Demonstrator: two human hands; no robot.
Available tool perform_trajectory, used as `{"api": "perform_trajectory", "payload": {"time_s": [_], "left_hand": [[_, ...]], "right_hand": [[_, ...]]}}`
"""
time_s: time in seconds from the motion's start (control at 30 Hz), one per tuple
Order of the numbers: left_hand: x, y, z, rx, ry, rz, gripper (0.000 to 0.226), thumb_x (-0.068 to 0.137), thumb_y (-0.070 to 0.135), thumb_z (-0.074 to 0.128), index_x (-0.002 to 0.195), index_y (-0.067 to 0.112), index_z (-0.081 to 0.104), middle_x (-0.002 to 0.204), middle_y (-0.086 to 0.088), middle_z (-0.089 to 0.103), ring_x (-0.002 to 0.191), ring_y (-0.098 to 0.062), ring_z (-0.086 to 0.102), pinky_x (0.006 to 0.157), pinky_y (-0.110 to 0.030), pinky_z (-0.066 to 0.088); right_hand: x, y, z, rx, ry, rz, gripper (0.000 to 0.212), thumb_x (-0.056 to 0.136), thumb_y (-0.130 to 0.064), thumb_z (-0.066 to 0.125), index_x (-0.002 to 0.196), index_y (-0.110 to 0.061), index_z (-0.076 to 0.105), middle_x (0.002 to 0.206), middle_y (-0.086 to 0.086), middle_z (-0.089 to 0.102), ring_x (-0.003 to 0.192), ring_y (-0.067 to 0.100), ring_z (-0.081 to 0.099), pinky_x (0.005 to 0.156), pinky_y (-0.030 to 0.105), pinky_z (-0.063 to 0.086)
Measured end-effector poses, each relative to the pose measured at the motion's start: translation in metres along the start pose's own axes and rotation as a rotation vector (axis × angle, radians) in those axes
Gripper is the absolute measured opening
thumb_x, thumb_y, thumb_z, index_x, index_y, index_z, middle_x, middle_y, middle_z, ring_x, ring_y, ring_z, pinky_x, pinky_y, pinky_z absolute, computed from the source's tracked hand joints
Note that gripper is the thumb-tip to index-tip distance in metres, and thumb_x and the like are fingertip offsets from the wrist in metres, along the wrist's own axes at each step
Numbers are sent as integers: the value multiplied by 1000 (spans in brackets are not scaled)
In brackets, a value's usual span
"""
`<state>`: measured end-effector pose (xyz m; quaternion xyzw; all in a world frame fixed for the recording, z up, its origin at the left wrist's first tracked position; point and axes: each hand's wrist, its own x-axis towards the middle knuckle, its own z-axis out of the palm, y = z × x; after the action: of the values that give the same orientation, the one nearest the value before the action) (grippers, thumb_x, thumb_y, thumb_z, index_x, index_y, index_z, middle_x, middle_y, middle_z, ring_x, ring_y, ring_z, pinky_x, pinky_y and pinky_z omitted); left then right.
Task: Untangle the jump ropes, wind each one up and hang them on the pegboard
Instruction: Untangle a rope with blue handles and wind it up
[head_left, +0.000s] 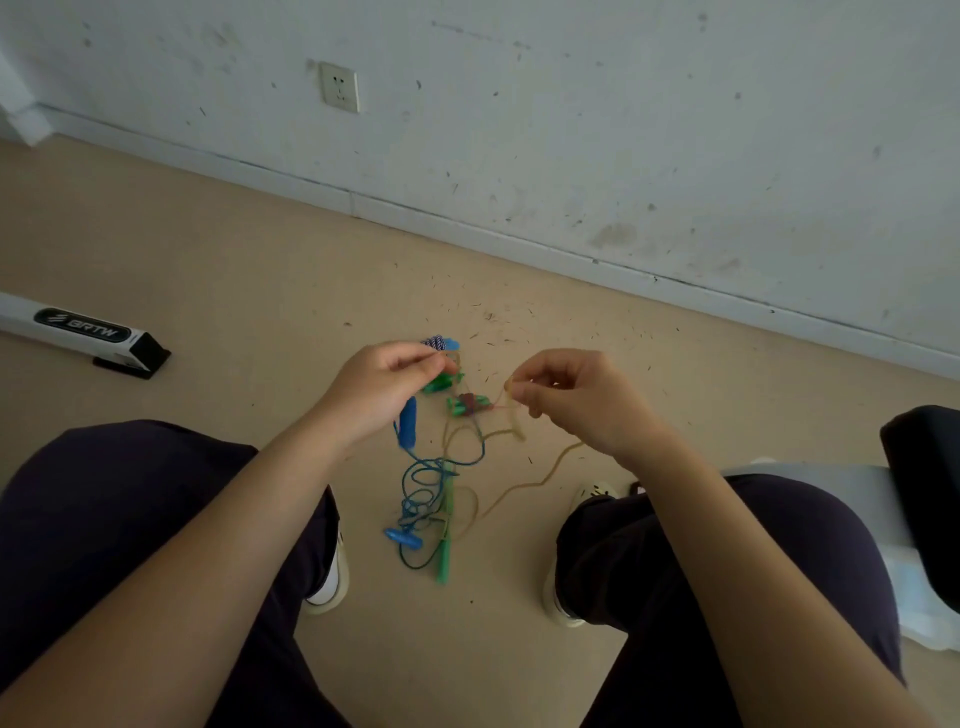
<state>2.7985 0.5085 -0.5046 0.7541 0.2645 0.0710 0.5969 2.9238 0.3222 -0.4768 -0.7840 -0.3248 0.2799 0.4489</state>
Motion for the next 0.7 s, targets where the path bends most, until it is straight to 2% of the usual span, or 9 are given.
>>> {"api": "perform_trajectory", "payload": {"time_s": [0.07, 0.17, 0.3, 0.37, 0.43, 0.5, 0.57, 0.63, 0.7], "left_hand": [[-1, 1, 2, -39, -8, 15, 21, 100, 26, 56, 94, 33, 75, 92, 23, 74, 93, 10, 65, 86, -14, 44], [-4, 4, 8, -170, -107, 42, 21, 102, 22, 53, 108, 18, 73, 104, 0, 76, 102, -14, 71, 101, -30, 49], [-10, 3, 18, -173, -290, 30, 29, 104, 25, 48, 119, 12, 69, 107, -6, 76, 104, -18, 71, 105, -32, 46], [-11, 6, 17, -232, -344, 21, 31, 105, 22, 44, 114, 4, 68, 92, -11, 74, 91, -23, 71, 93, -31, 51], [-11, 9, 11, -225, -357, 5, 28, 104, 20, 45, 105, 6, 70, 73, -8, 64, 70, -23, 64, 77, -28, 53], [-10, 10, 6, -126, -360, -1, 25, 103, 20, 50, 98, 10, 71, 65, -2, 56, 61, -18, 54, 71, -30, 50], [-10, 9, 4, -41, -349, -4, 23, 102, 21, 52, 97, 10, 72, 61, 1, 50, 56, -13, 47, 68, -29, 46], [-9, 7, 3, -48, -334, -3, 23, 102, 19, 51, 97, 10, 71, 58, 4, 43, 51, -11, 39, 62, -29, 40], [-10, 7, 5, -87, -345, 3, 23, 103, 18, 50, 97, 9, 70, 57, 4, 42, 49, -10, 35, 56, -27, 35]], "right_hand": [[-1, 1, 2, -51, -58, 9, 8, 90, -16, 69, 95, -13, 74, 61, -10, 63, 47, -2, 47, 48, 12, 37], [-1, 1, 8, -36, -131, -4, 8, 91, -16, 68, 97, -17, 74, 65, -7, 64, 49, 2, 46, 49, 16, 38], [-1, -1, 10, 161, -199, -96, 12, 96, -6, 59, 103, -11, 67, 69, 9, 65, 48, 13, 45, 46, 18, 38], [0, -1, 9, 213, -143, -143, 14, 97, 0, 55, 102, -7, 65, 72, 16, 65, 47, 15, 48, 47, 16, 38], [1, 0, 7, 251, -3, -164, 16, 97, 2, 52, 100, -8, 64, 75, 16, 67, 51, 17, 53, 50, 17, 40], [4, 2, 3, 303, 169, -149, 18, 98, 2, 51, 99, -9, 65, 75, 10, 68, 55, 17, 57, 52, 22, 41], [6, 4, -2, 327, 266, -122, 18, 98, 1, 50, 99, -8, 65, 77, 9, 68, 58, 18, 59, 55, 25, 44], [5, 3, -3, 324, 231, -100, 17, 98, -1, 50, 103, -6, 65, 81, 10, 68, 63, 20, 61, 58, 27, 47], [3, 0, 2, 313, 128, -87, 13, 95, -5, 59, 107, -6, 65, 83, 7, 67, 65, 19, 61, 61, 28, 50]]}}
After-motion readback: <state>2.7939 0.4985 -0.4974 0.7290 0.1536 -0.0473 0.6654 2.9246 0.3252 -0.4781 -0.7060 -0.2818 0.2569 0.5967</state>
